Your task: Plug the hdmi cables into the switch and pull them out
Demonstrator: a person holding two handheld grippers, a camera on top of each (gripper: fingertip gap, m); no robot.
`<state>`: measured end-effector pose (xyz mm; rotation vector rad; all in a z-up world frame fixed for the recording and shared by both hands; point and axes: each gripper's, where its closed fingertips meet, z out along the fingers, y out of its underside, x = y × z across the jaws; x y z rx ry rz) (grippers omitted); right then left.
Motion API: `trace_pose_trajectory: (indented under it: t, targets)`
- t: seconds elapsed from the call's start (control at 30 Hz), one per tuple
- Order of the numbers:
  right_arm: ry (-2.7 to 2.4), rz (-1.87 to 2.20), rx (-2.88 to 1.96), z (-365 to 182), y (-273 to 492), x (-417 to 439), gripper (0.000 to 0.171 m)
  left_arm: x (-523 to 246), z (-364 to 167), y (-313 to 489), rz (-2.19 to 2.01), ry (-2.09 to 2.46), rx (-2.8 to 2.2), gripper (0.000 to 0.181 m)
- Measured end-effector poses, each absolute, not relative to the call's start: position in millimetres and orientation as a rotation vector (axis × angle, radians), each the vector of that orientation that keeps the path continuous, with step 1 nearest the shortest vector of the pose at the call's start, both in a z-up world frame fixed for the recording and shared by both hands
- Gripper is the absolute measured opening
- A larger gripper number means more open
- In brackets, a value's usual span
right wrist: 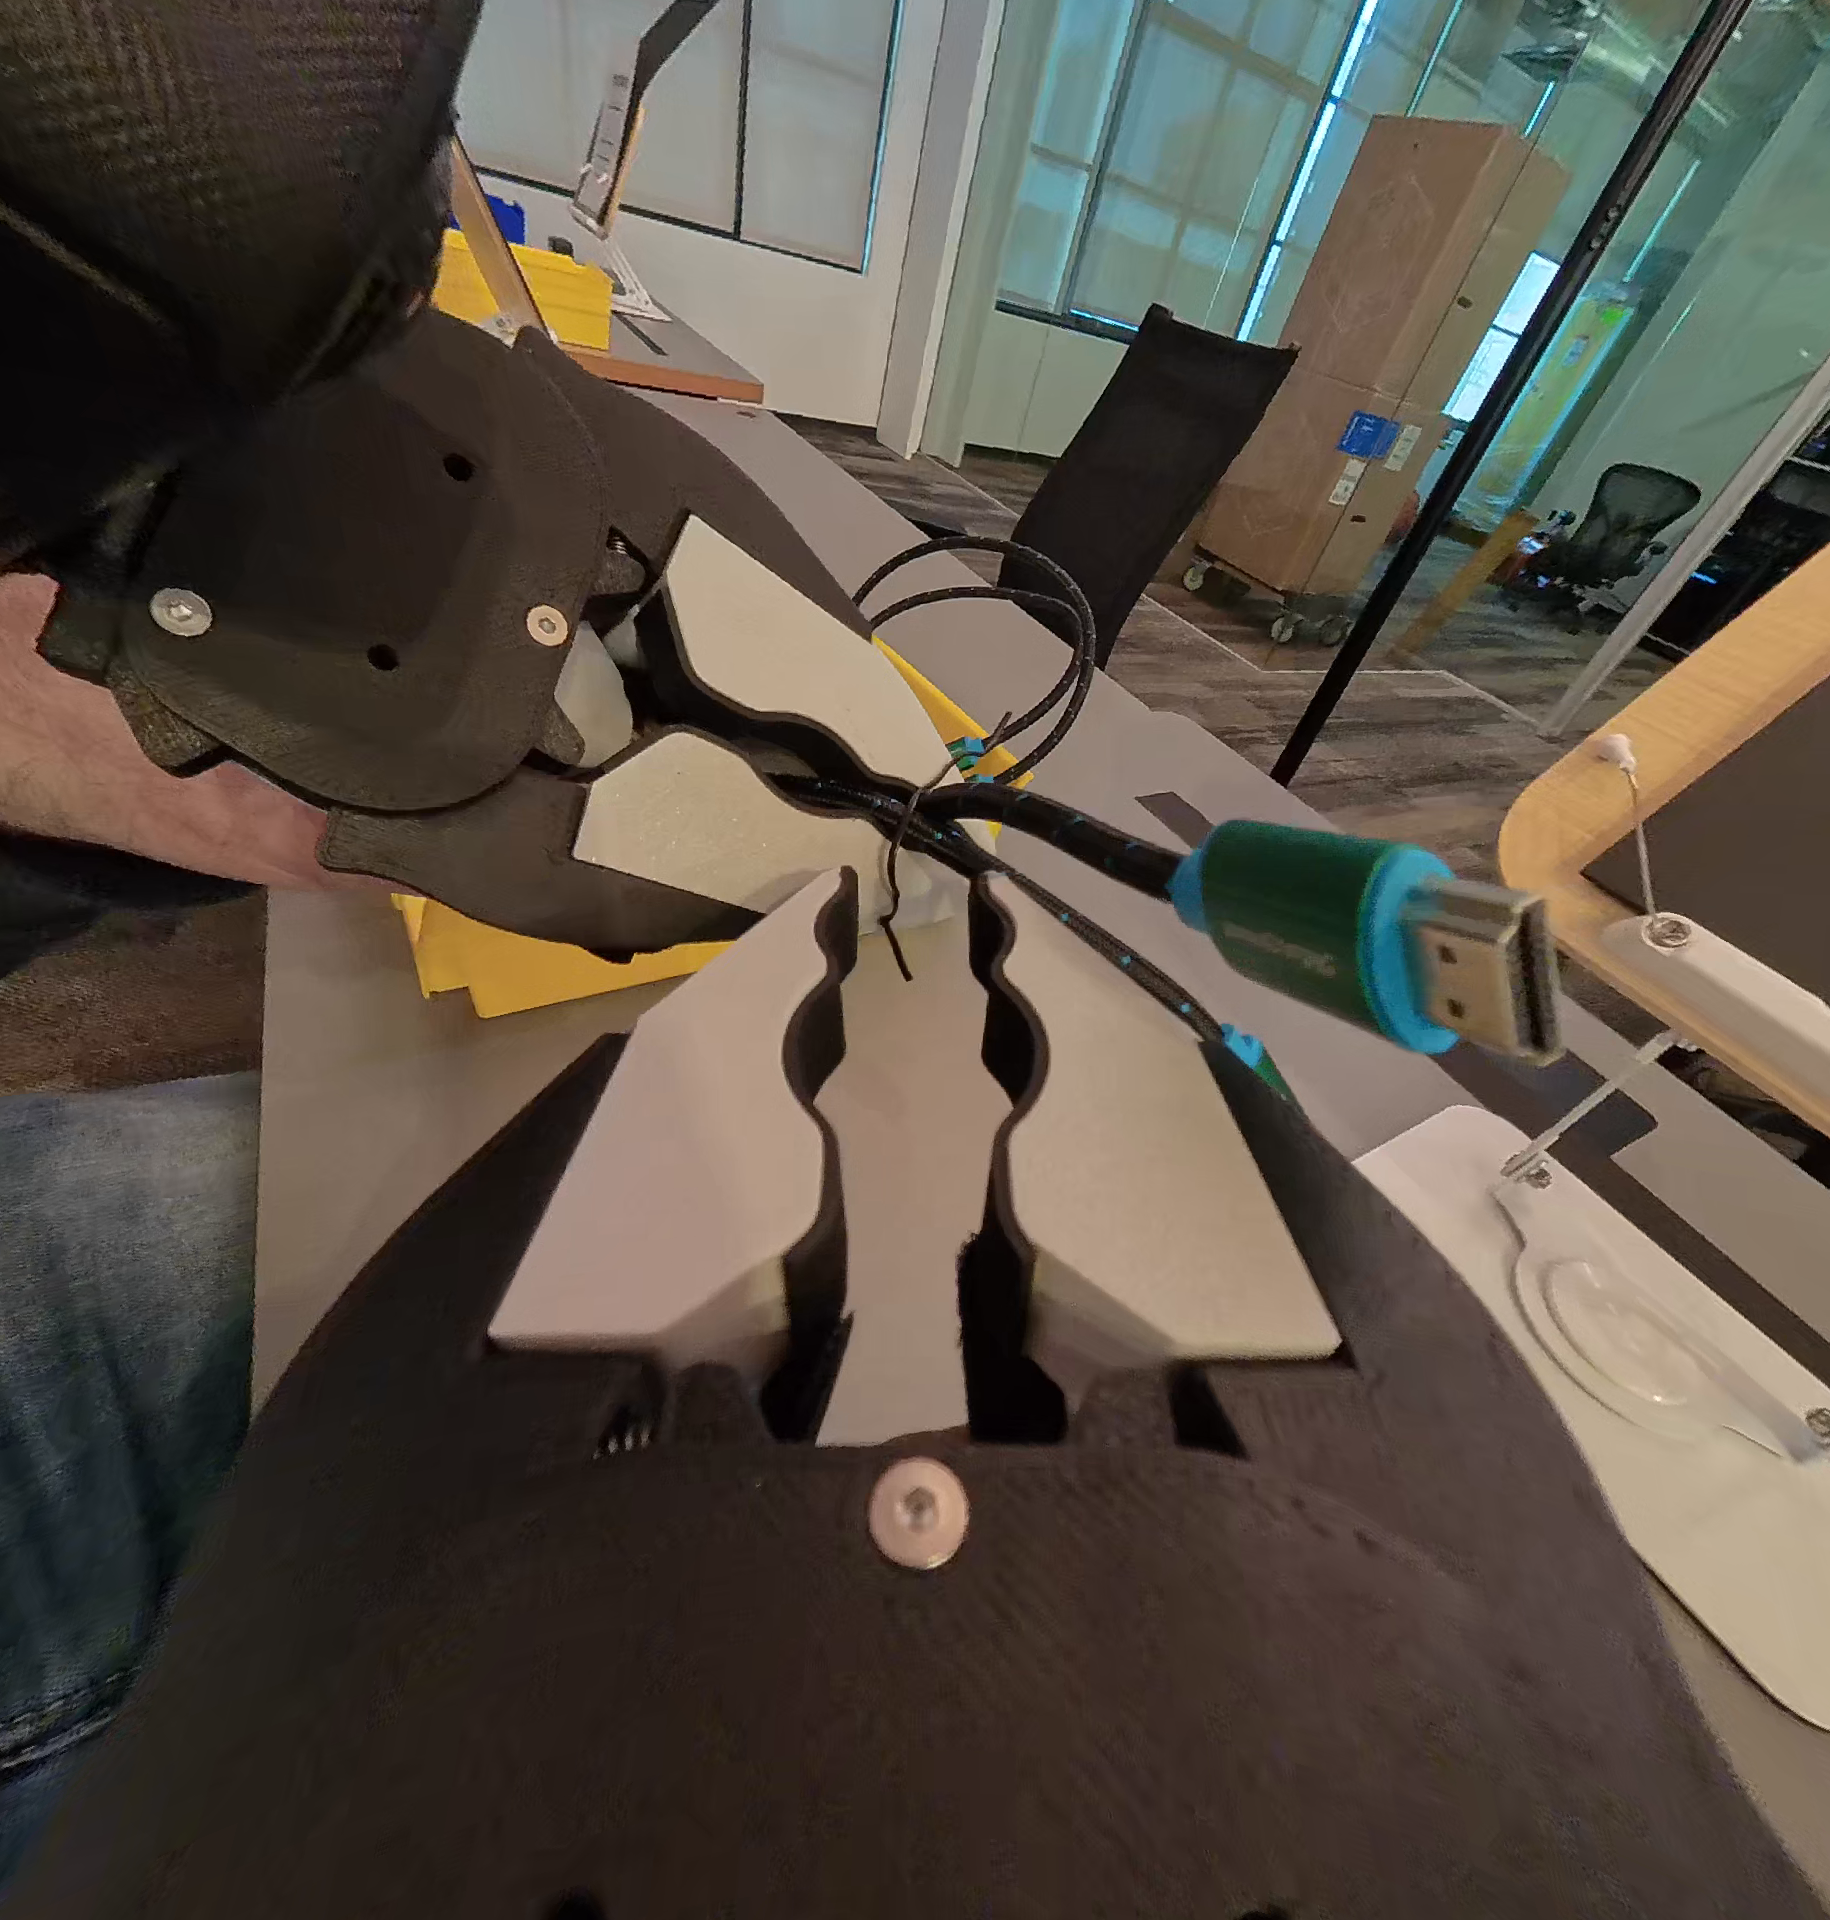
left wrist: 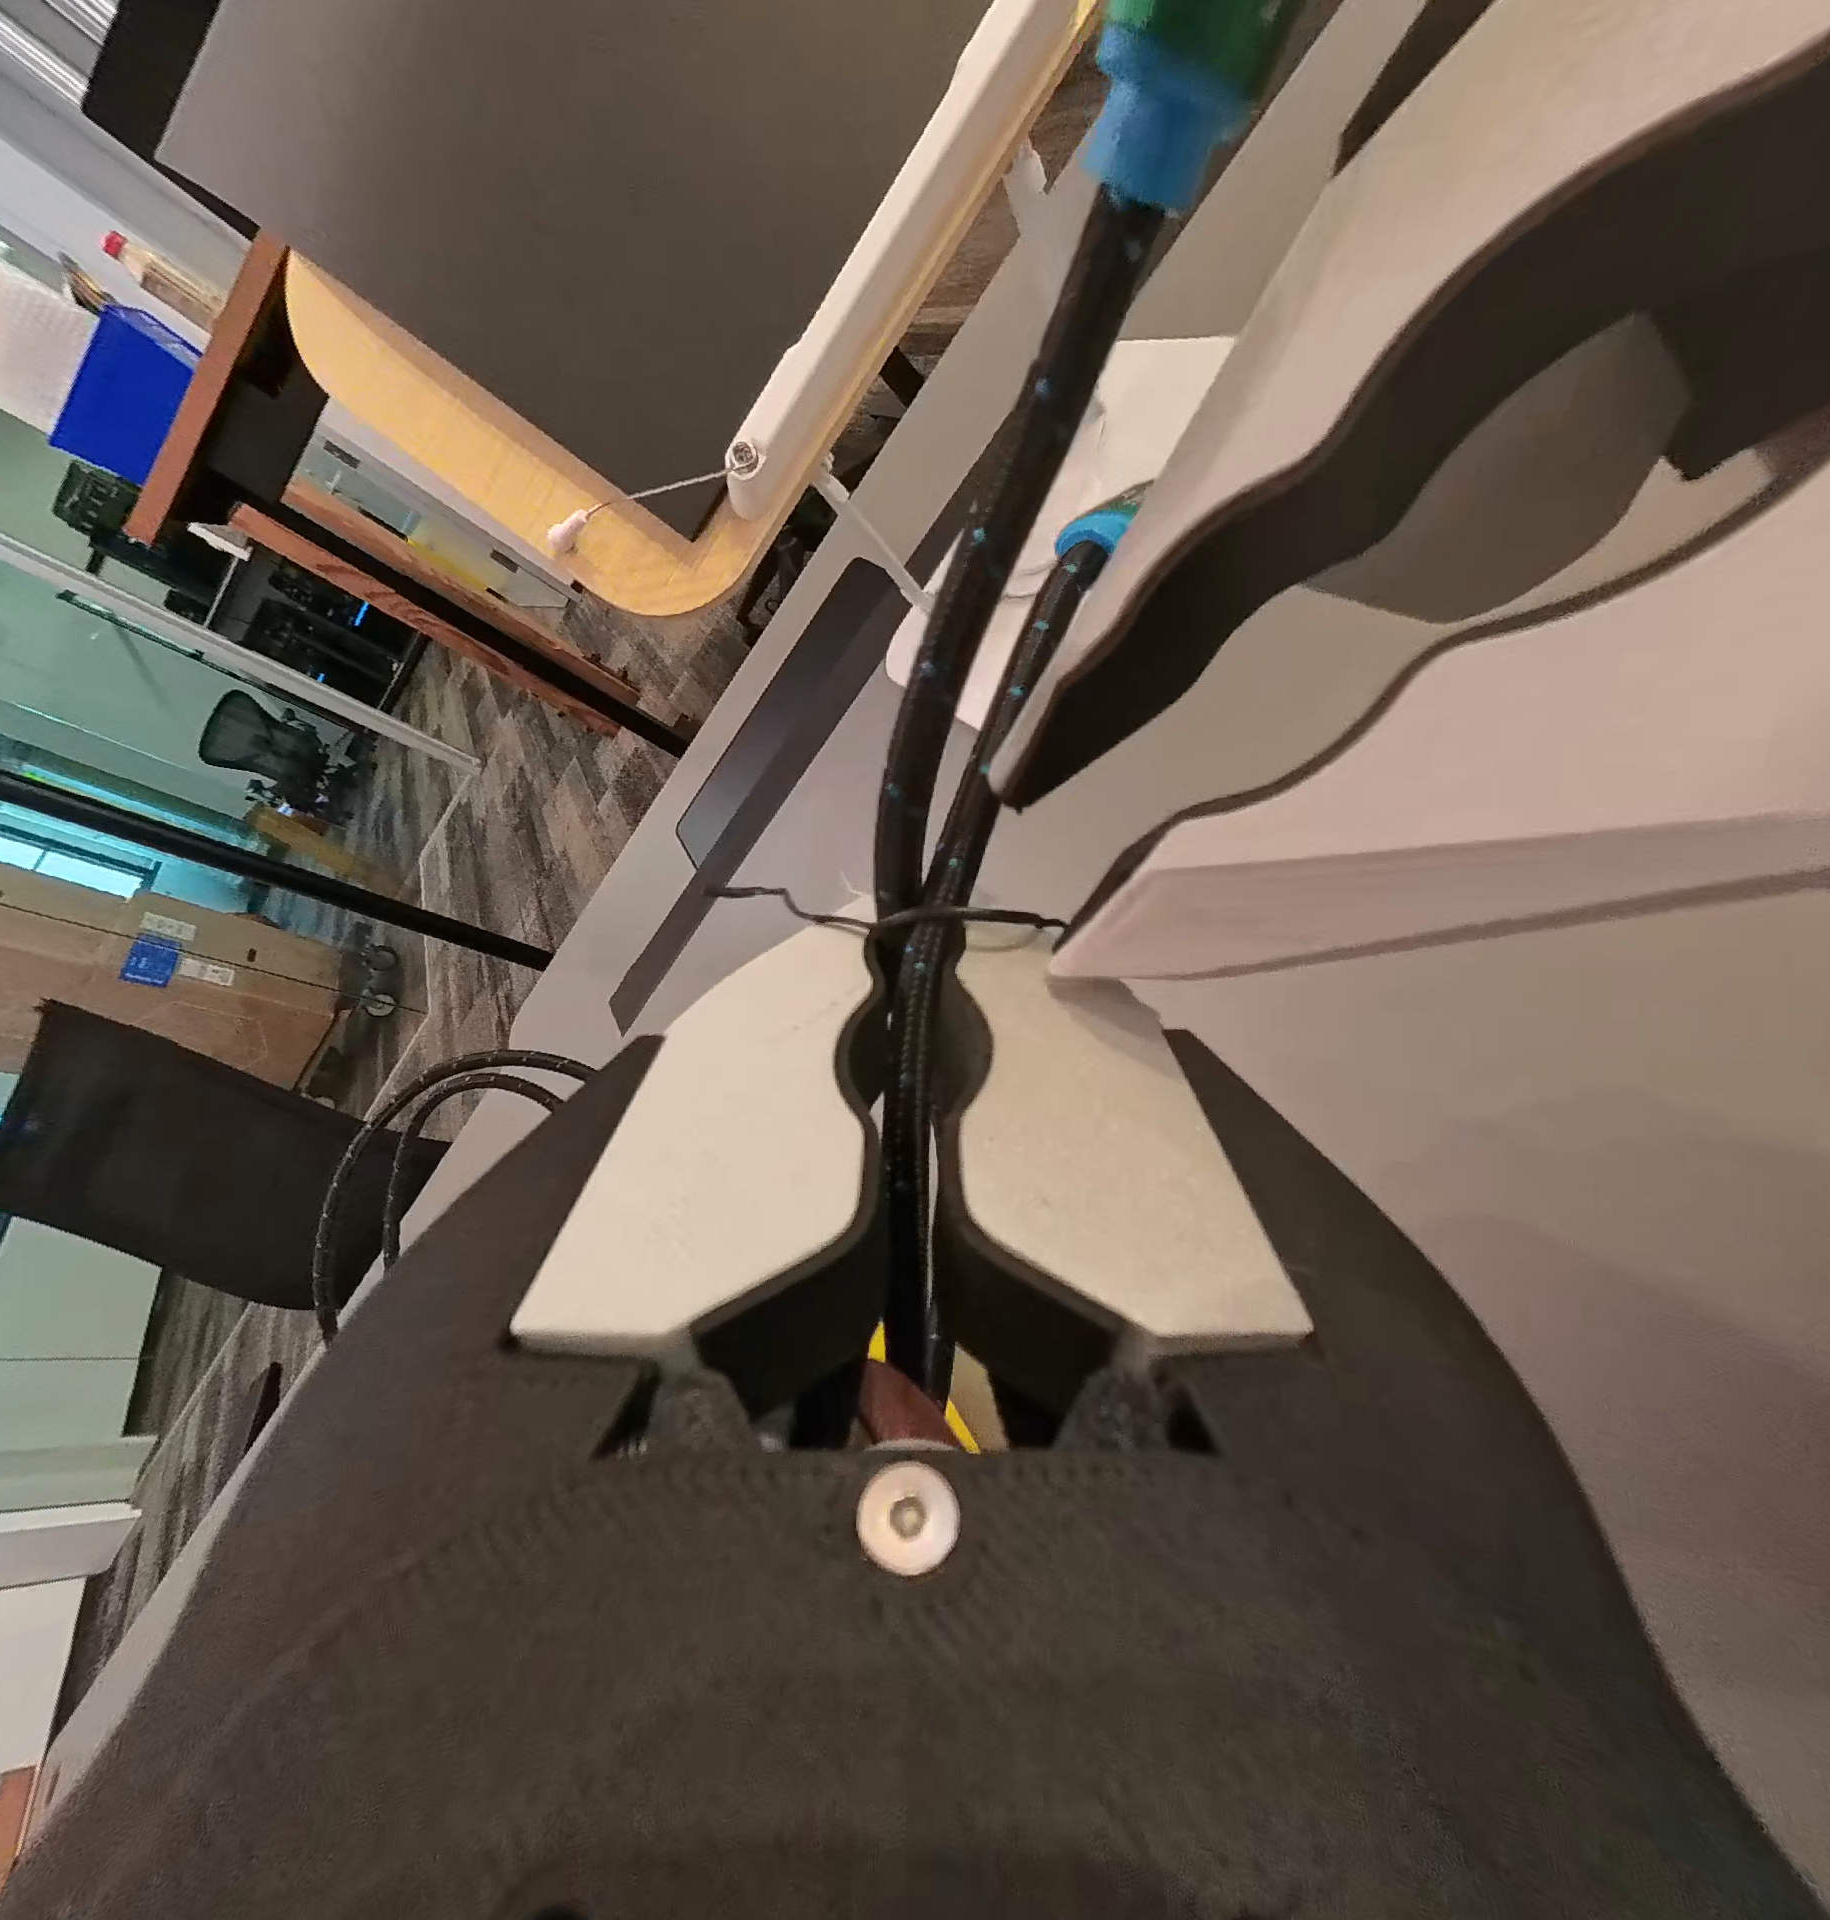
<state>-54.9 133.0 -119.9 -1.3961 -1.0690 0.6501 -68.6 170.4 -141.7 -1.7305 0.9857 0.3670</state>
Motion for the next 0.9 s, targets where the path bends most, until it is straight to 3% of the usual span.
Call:
trace_pose_trajectory:
  t: [0.23,0.4,0.5,0.63,0.77,0.9]
  targets:
    - [-1.057,0.789,-1.415,-123.5,126.4,-42.6,0.04,-66.2,-140.8,167.4,0.305,1.018,-1.731,0.002]
    - [-1.068,0.967,-1.327,-129.4,125.5,-26.1,0.07,-65.8,-133.7,164.3,0.247,1.035,-1.73,0.002]
    - [-1.1,1.103,-1.133,-124.0,123.8,-26.6,0.079,-64.2,-131.3,162.1,0.191,1.045,-1.737,0.003]
    - [-1.174,1.201,-1.039,-123.2,111.7,-33.6,0.108,-69.4,-126.0,162.3,0.147,1.022,-1.756,0.002]
    - [-1.156,1.223,-0.95,-118.7,104.3,-27.6,0.1,-75.1,-120.1,162.4,0.154,1.014,-1.758,0.003]
    - [-1.083,1.29,-0.968,-122.4,123.2,-34.2,0.121,-71.4,-115.4,159.4,0.104,1.027,-1.753,0.002]
